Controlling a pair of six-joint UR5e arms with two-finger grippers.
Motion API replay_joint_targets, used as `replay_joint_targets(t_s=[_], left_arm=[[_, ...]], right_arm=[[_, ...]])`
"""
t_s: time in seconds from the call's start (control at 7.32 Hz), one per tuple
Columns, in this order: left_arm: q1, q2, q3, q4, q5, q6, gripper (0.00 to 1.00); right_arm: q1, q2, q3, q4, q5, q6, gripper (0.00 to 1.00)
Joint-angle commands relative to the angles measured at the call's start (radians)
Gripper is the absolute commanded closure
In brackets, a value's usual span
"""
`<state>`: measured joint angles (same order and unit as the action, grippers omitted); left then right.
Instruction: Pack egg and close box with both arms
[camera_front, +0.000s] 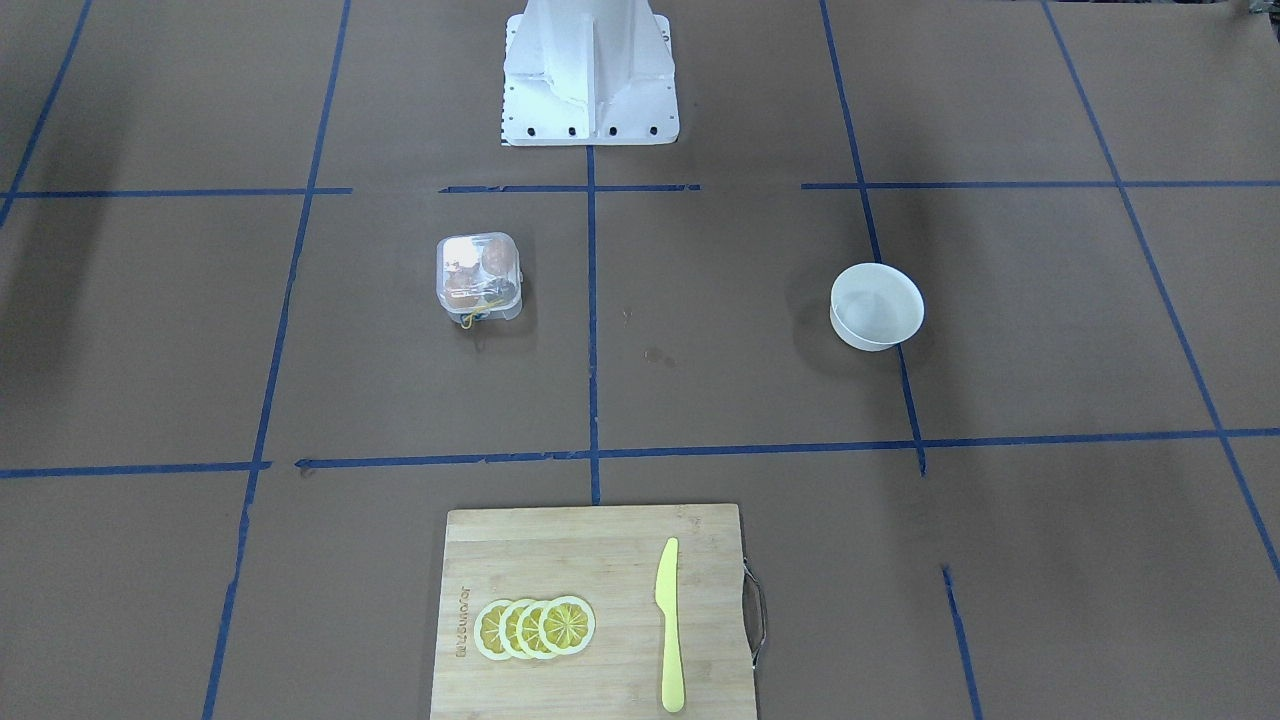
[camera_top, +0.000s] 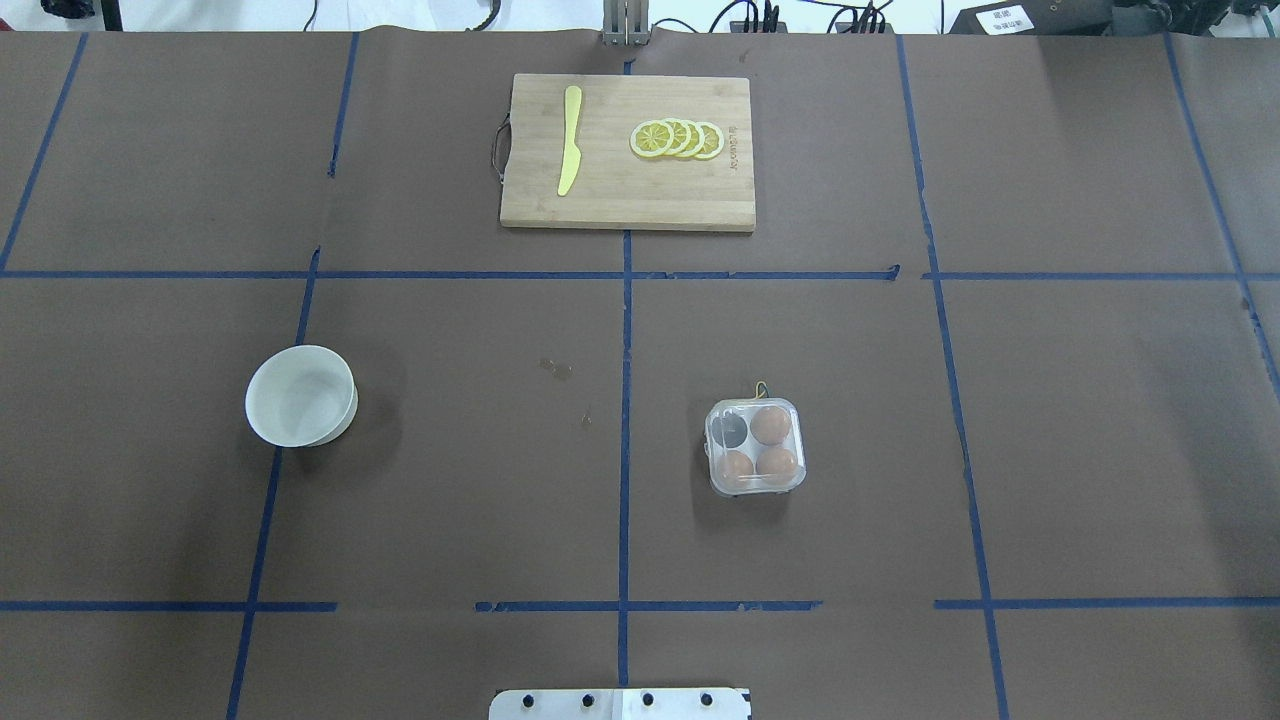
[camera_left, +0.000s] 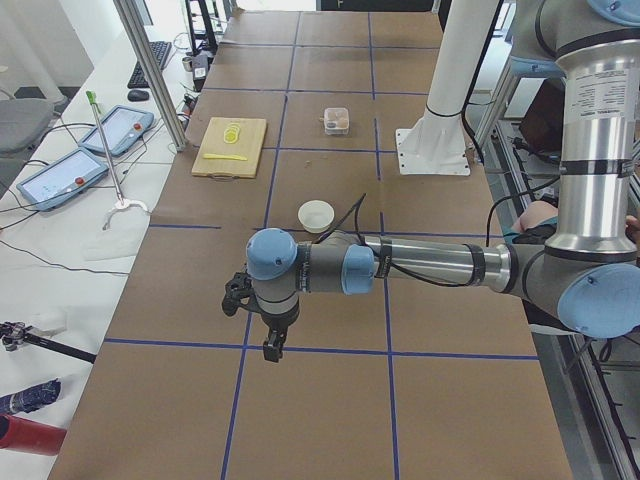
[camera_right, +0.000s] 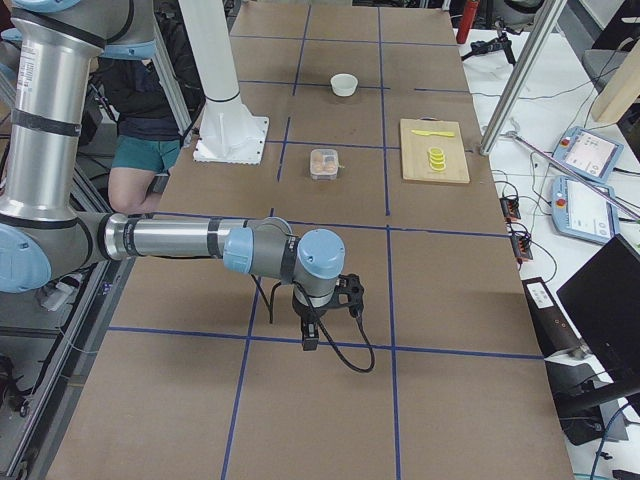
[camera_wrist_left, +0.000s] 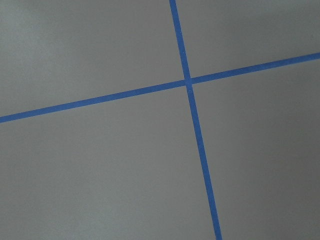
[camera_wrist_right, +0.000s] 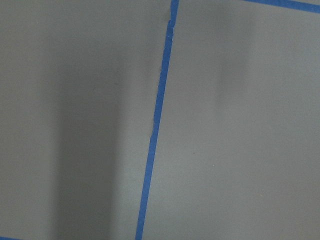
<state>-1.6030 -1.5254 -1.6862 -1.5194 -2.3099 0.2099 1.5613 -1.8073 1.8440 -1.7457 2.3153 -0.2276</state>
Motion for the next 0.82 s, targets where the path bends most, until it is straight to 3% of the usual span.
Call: replay_joint_targets(t_s=[0.0,0.68], left_arm=[[0.0,0.001,0.006,-0.004,0.001,0.003,0.0],[0.0,0.007,-0.001,-0.005,-0.008,0.003,0.0]], right_arm=[[0.0,-0.001,0.0,0.0,0.001,-0.001,0.0],[0.0,0.0,0.0,0.0,-0.004,-0.001,0.0]])
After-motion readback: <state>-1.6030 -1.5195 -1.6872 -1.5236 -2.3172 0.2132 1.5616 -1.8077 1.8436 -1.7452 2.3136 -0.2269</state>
